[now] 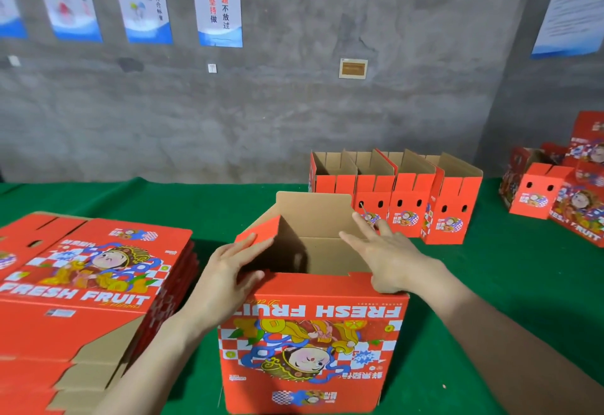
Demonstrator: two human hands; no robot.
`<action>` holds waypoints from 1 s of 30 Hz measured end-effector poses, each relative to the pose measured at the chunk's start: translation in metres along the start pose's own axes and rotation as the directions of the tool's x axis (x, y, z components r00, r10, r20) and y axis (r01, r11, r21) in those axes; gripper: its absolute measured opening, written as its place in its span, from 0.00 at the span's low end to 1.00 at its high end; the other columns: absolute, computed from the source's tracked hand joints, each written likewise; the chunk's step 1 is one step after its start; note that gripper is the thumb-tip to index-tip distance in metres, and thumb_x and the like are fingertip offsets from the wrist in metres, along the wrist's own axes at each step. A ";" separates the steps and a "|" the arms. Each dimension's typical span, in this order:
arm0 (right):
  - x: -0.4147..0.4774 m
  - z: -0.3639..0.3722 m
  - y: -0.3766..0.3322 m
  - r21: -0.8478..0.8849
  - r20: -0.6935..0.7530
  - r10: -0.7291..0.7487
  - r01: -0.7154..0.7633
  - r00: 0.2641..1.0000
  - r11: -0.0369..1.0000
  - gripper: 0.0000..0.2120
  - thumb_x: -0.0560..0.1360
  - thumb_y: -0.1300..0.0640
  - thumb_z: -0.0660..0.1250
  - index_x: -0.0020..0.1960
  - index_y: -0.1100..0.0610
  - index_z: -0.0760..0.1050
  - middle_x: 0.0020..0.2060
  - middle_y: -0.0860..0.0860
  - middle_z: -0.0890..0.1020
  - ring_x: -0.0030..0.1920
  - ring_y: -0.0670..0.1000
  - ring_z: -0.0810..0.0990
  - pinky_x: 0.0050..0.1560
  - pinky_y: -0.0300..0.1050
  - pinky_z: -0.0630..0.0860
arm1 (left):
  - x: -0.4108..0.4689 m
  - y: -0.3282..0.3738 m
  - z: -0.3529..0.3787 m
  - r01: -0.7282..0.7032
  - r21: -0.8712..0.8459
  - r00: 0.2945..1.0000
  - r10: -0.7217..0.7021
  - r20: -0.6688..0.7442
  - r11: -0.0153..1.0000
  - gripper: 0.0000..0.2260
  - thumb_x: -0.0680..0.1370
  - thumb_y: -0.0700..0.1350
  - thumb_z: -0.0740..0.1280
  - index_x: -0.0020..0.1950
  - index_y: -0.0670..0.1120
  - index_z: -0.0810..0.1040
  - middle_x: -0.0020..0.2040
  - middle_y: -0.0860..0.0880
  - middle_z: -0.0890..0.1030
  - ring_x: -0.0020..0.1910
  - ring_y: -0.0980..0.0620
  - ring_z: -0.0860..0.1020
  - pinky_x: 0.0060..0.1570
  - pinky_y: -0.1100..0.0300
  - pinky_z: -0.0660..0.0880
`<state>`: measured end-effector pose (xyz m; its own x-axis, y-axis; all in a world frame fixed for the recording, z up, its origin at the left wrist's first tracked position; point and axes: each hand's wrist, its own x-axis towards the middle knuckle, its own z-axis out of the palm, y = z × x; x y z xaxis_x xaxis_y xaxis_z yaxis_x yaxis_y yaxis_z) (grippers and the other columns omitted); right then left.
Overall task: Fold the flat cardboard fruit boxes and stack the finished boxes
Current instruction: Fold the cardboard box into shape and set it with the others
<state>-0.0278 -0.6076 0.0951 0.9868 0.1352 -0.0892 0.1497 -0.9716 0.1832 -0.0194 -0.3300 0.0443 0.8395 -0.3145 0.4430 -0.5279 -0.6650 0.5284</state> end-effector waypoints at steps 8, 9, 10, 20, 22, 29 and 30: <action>-0.004 0.003 -0.004 0.041 -0.005 -0.038 0.038 0.999 0.998 0.50 0.67 0.72 0.59 0.77 0.42 0.40 0.77 0.47 0.35 0.77 0.61 0.39 0.74 0.59 0.52 | 0.041 -0.006 -0.011 0.082 0.146 0.992 -0.094 0.080 0.986 0.18 0.81 0.46 0.59 0.72 0.51 0.68 0.56 0.42 0.79 0.60 0.42 0.75 0.57 0.56 0.69; -0.004 0.005 -0.002 0.069 -0.018 -0.045 0.047 0.999 0.997 0.50 0.67 0.73 0.58 0.77 0.41 0.40 0.77 0.45 0.35 0.77 0.60 0.39 0.75 0.59 0.51 | 0.048 -0.004 -0.009 0.067 0.242 0.990 -0.094 0.103 0.968 0.21 0.79 0.44 0.61 0.72 0.54 0.67 0.58 0.40 0.75 0.61 0.41 0.72 0.59 0.55 0.68; -0.005 0.008 0.001 0.106 -0.045 -0.053 0.057 0.998 0.993 0.49 0.67 0.73 0.58 0.77 0.40 0.42 0.76 0.42 0.36 0.77 0.60 0.40 0.75 0.59 0.51 | 0.055 -0.003 -0.005 0.067 0.351 0.982 -0.123 0.141 0.934 0.25 0.77 0.44 0.63 0.74 0.58 0.64 0.63 0.40 0.69 0.65 0.41 0.67 0.64 0.52 0.64; -0.017 0.053 0.024 0.440 -0.705 0.010 0.427 0.709 0.790 0.40 0.71 0.65 0.72 0.72 0.41 0.55 0.76 0.37 0.49 0.71 0.33 0.58 0.60 0.48 0.74 | 0.073 -0.014 0.007 0.201 0.264 0.893 -0.287 0.346 0.943 0.41 0.63 0.55 0.60 0.76 0.64 0.53 0.75 0.53 0.49 0.71 0.38 0.55 0.70 0.47 0.57; -0.014 0.055 0.022 0.521 -0.663 0.038 0.424 0.748 0.741 0.38 0.72 0.63 0.71 0.70 0.37 0.56 0.74 0.36 0.57 0.67 0.36 0.66 0.64 0.41 0.71 | 0.073 -0.014 0.007 0.214 0.252 0.889 -0.296 0.351 0.944 0.41 0.62 0.55 0.60 0.75 0.65 0.53 0.76 0.55 0.46 0.73 0.37 0.52 0.72 0.45 0.55; -0.004 0.049 0.022 0.752 -0.429 0.162 0.252 0.889 0.609 0.09 0.78 0.60 0.64 0.43 0.48 0.78 0.39 0.40 0.84 0.39 0.39 0.81 0.39 0.38 0.73 | 0.070 -0.014 0.008 0.193 0.169 0.925 -0.236 0.298 0.967 0.35 0.70 0.45 0.67 0.75 0.61 0.60 0.71 0.54 0.53 0.67 0.41 0.60 0.69 0.50 0.62; -0.002 0.047 0.022 0.773 -0.406 0.191 0.224 0.894 0.594 0.10 0.78 0.60 0.62 0.43 0.48 0.78 0.37 0.42 0.84 0.34 0.41 0.80 0.34 0.36 0.71 | 0.069 -0.015 0.008 0.181 0.145 0.936 -0.215 0.280 0.973 0.35 0.70 0.43 0.68 0.75 0.60 0.62 0.70 0.53 0.55 0.67 0.43 0.62 0.69 0.50 0.63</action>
<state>-0.0296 -0.6383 0.0536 0.9357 0.0144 0.3525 0.2622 -0.6969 -0.6675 0.0473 -0.3468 0.0615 0.9350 -0.3409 0.0978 -0.3434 -0.8016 0.4893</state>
